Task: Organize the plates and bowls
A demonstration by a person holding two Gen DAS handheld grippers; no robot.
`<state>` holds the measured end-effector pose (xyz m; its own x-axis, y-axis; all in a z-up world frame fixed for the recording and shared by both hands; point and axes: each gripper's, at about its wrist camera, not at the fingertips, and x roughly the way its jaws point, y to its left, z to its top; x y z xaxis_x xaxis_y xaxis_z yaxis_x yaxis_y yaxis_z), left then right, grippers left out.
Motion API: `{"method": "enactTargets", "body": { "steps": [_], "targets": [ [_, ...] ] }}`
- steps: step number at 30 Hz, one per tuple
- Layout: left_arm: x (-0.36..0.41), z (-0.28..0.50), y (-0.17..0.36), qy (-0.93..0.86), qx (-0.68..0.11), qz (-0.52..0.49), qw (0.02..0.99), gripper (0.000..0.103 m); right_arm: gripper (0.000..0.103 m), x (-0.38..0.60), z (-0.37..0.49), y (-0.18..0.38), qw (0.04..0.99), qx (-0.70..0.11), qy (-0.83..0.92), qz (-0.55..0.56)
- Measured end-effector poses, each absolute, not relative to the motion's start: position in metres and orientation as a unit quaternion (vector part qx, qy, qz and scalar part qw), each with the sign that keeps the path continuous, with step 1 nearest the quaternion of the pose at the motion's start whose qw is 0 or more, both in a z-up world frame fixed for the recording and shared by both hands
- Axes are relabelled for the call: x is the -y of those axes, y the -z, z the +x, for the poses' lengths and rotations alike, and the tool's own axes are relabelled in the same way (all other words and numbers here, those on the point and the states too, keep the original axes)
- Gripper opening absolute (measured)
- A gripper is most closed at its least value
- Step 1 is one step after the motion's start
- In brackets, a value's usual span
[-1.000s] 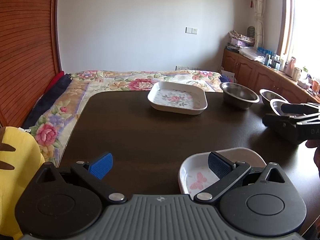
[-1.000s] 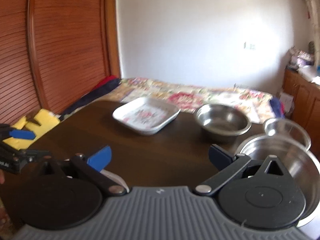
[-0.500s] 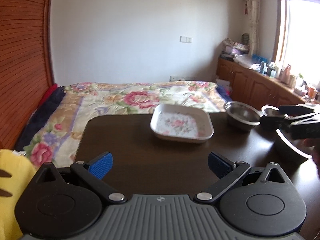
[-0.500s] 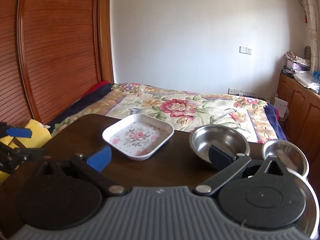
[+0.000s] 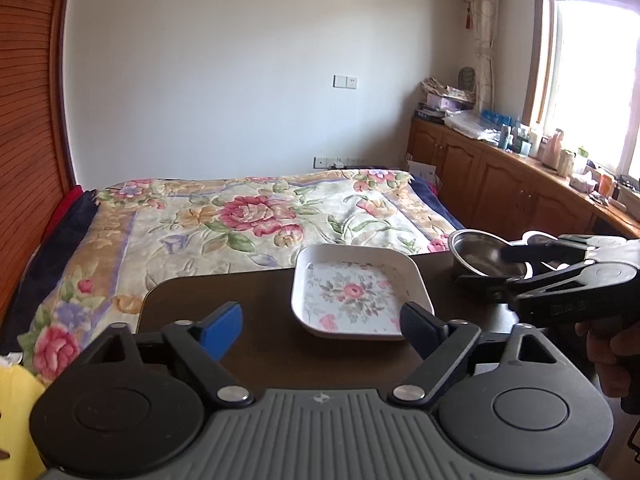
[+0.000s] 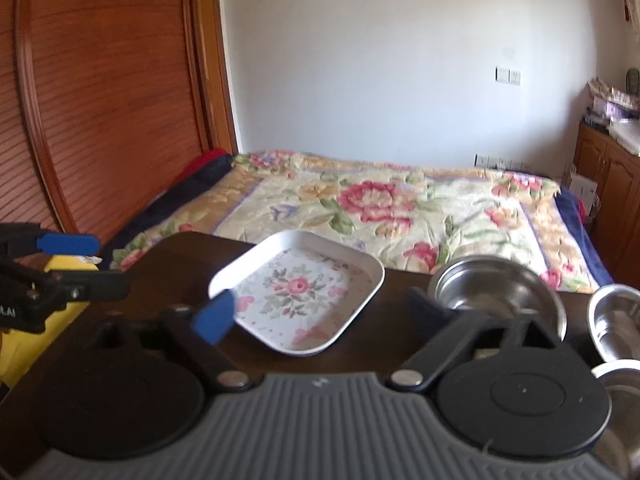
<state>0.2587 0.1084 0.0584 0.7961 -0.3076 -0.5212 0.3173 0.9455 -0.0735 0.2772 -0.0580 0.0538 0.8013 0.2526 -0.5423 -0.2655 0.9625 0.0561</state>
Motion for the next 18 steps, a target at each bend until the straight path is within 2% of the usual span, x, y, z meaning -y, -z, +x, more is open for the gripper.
{"method": "enactTargets", "body": {
  "steps": [3,5,7,11,18],
  "targets": [
    [-0.107,0.281,-0.052,0.172,-0.279,0.012,0.945,0.083,0.071,0.057,0.289,-0.047,0.947,-0.296,-0.126,-0.007],
    [-0.106,0.295,-0.048,0.173,-0.287,0.013,0.942,0.075,0.062,0.056,0.295,-0.042,0.946,-0.304,-0.117,-0.007],
    [-0.108,0.308,-0.043,0.177,-0.294,0.008,0.939,0.07,0.057,0.056,0.3,-0.037,0.943,-0.312,-0.113,-0.001],
    [-0.108,0.328,-0.034,0.178,-0.303,0.006,0.936,0.062,0.052,0.054,0.307,-0.027,0.939,-0.327,-0.107,0.0],
    [-0.103,0.354,-0.022,0.184,-0.311,0.01,0.932,0.062,0.046,0.05,0.314,-0.016,0.932,-0.345,-0.109,-0.004]
  ]
}}
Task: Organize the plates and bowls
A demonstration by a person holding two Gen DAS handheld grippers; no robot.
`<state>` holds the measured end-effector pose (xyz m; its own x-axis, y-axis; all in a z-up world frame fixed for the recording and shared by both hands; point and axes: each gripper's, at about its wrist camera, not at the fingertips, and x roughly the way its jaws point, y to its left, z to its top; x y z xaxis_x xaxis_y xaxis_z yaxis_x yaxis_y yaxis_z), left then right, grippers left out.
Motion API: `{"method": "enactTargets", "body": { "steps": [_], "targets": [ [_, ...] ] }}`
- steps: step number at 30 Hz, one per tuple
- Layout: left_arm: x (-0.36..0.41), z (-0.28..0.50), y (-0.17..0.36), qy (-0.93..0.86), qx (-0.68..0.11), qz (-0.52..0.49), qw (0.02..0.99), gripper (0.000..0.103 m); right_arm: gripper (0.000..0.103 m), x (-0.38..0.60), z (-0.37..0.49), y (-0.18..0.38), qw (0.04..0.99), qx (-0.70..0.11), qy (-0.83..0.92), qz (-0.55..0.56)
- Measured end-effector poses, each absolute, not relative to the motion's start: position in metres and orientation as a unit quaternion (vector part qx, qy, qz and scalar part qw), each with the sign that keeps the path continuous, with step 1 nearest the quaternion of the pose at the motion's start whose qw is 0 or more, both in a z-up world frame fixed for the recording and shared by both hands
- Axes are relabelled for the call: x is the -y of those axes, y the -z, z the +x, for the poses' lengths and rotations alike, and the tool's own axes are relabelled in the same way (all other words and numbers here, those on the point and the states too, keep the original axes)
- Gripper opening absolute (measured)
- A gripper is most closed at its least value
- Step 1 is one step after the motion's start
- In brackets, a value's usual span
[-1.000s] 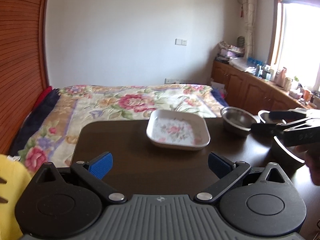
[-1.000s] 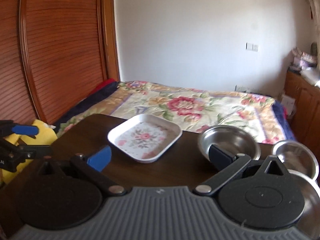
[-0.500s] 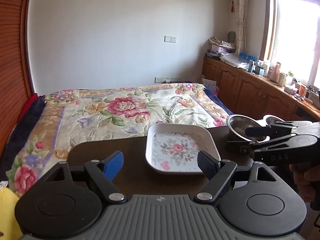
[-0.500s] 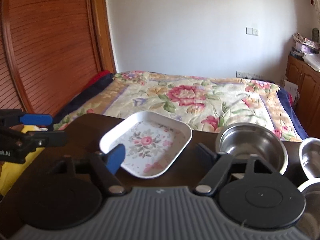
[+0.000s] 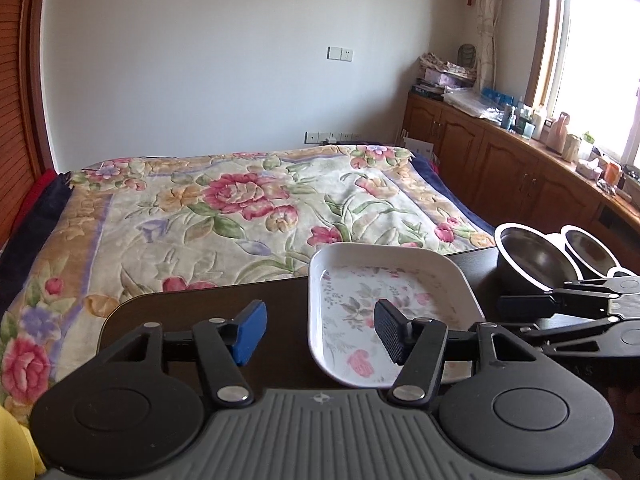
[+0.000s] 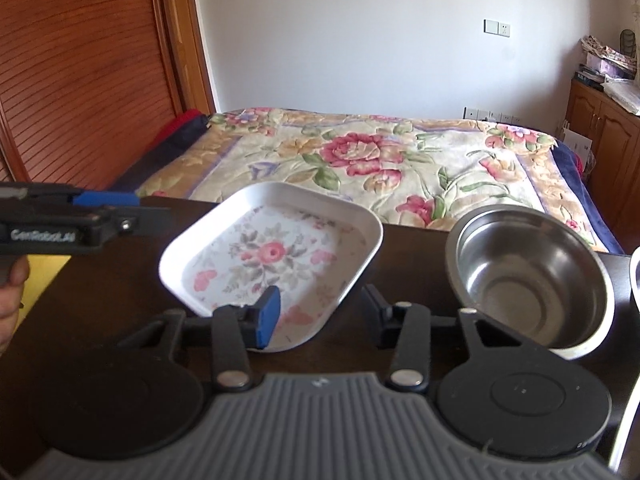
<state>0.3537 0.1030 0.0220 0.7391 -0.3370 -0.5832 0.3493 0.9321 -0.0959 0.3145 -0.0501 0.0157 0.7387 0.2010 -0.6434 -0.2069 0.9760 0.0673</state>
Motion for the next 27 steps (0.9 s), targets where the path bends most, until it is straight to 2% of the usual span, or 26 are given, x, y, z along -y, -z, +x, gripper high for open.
{"method": "enactTargets", "body": {
  "steps": [5,8,12,15,19,23,27],
  "targets": [
    [-0.097,0.37,-0.012,0.183,-0.323,0.018,0.929,0.061,0.044,0.048,0.318,-0.01,0.93,-0.352,-0.108,-0.005],
    [-0.096,0.379,-0.006,0.193,-0.332,0.018,0.923,0.055,0.043,0.047,0.319,-0.008,0.929,-0.354,-0.107,-0.009],
    [-0.095,0.386,-0.002,0.192,-0.341,0.016,0.92,0.052,0.041,0.049,0.322,-0.007,0.928,-0.357,-0.107,-0.007],
    [-0.093,0.389,0.0,0.197,-0.345,0.012,0.918,0.04,0.038,0.05,0.324,-0.005,0.927,-0.36,-0.108,-0.005],
    [-0.089,0.393,0.005,0.195,-0.355,0.022,0.914,0.016,0.035,0.049,0.326,-0.001,0.925,-0.364,-0.111,-0.007],
    [-0.088,0.396,0.008,0.189,-0.359,0.029,0.914,0.011,0.028,0.049,0.327,-0.001,0.925,-0.362,-0.113,-0.006],
    [-0.086,0.396,0.011,0.182,-0.355,0.042,0.916,0.01,0.027,0.048,0.326,0.0,0.926,-0.36,-0.116,-0.007]
  ]
}}
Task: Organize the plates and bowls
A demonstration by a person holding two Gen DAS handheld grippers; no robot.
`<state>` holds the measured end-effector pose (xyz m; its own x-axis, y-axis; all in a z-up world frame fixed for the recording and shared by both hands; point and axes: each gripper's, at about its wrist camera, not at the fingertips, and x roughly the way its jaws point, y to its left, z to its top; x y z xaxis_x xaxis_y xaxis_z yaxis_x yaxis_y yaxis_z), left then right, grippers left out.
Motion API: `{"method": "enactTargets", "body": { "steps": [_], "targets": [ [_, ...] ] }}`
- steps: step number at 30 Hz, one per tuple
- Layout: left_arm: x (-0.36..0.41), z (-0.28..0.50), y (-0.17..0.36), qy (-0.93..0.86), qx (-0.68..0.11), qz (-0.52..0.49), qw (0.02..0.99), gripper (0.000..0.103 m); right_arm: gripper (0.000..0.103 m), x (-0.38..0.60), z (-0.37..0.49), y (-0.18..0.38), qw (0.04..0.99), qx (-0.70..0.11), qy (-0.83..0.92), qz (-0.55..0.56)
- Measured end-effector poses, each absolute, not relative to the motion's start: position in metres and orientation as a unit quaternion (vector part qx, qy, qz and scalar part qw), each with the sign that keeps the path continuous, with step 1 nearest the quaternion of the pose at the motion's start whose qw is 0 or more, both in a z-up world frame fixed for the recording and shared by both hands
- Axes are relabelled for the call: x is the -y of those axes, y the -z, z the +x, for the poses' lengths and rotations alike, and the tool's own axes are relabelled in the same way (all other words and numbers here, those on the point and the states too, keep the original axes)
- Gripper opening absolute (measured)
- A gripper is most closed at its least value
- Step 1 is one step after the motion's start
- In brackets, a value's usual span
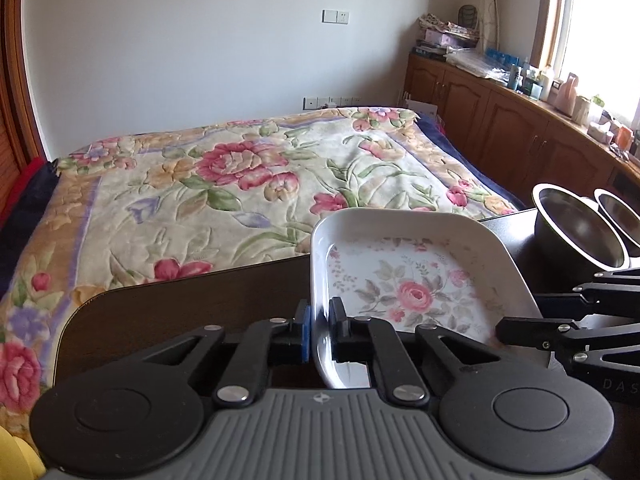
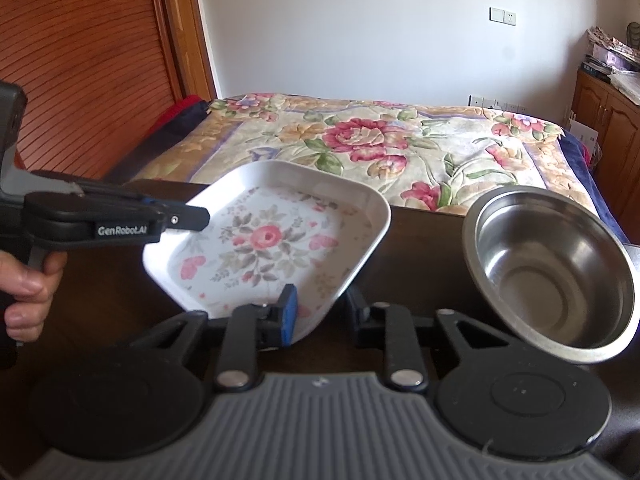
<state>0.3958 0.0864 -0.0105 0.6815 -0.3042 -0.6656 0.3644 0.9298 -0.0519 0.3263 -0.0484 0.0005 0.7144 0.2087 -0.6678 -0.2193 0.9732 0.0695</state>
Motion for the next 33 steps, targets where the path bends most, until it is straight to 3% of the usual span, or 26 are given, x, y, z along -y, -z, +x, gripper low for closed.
{"method": "enactTargets", "body": {
  "steps": [33],
  "targets": [
    [-0.09,0.318,-0.02,0.143,-0.339,0.047,0.929,0.01,0.021,0.069,0.297,-0.016,0.926,-0.338,-0.163,0.041]
  ]
}}
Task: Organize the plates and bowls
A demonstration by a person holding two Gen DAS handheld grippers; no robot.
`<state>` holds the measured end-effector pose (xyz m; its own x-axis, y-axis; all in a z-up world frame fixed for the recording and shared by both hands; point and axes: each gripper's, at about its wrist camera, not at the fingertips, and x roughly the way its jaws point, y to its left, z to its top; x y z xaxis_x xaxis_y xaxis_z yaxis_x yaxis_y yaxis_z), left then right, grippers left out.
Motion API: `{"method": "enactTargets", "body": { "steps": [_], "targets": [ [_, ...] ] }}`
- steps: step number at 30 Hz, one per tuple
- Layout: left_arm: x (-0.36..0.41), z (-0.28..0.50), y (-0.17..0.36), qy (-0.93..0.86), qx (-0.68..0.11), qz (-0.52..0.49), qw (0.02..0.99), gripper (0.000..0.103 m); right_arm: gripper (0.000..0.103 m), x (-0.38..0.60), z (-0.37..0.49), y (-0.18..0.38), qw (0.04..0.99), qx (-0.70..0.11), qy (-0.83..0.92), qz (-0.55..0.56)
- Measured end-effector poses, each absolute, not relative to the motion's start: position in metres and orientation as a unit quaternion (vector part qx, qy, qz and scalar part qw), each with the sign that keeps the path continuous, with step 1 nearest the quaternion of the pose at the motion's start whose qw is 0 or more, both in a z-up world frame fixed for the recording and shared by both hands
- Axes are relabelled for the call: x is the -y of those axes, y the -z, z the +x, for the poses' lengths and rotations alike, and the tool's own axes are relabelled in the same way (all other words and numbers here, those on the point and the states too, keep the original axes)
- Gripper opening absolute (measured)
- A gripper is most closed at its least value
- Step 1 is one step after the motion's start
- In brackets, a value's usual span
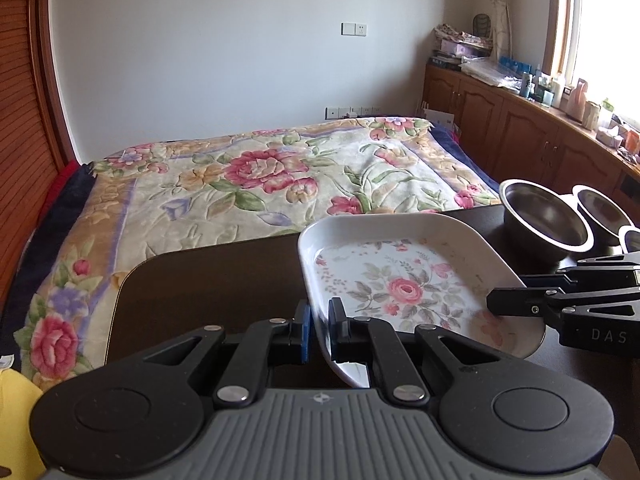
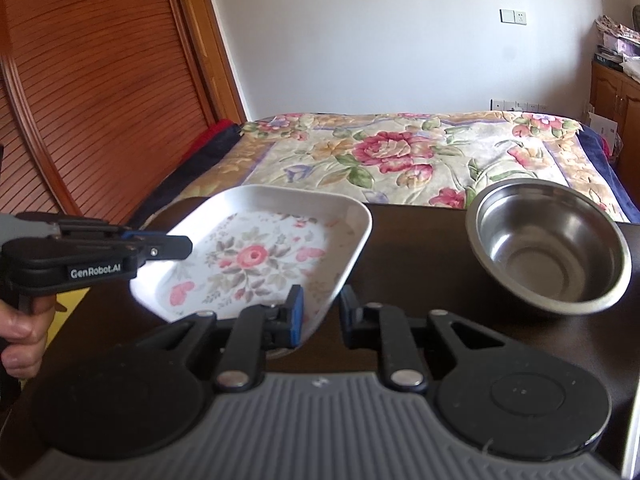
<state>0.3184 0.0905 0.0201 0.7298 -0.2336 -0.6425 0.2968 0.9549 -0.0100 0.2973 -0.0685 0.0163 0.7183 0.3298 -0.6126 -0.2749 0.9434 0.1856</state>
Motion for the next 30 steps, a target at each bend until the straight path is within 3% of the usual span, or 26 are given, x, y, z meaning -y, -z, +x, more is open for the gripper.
{"method": "enactTargets", "body": {
  "steps": [30],
  "targets": [
    [-0.083,0.214,-0.043,0.143,-0.311,0.022,0.939,0.01,0.021,0.095,0.23,-0.04,0.933,-0.301,-0.198,0.018]
  ]
}}
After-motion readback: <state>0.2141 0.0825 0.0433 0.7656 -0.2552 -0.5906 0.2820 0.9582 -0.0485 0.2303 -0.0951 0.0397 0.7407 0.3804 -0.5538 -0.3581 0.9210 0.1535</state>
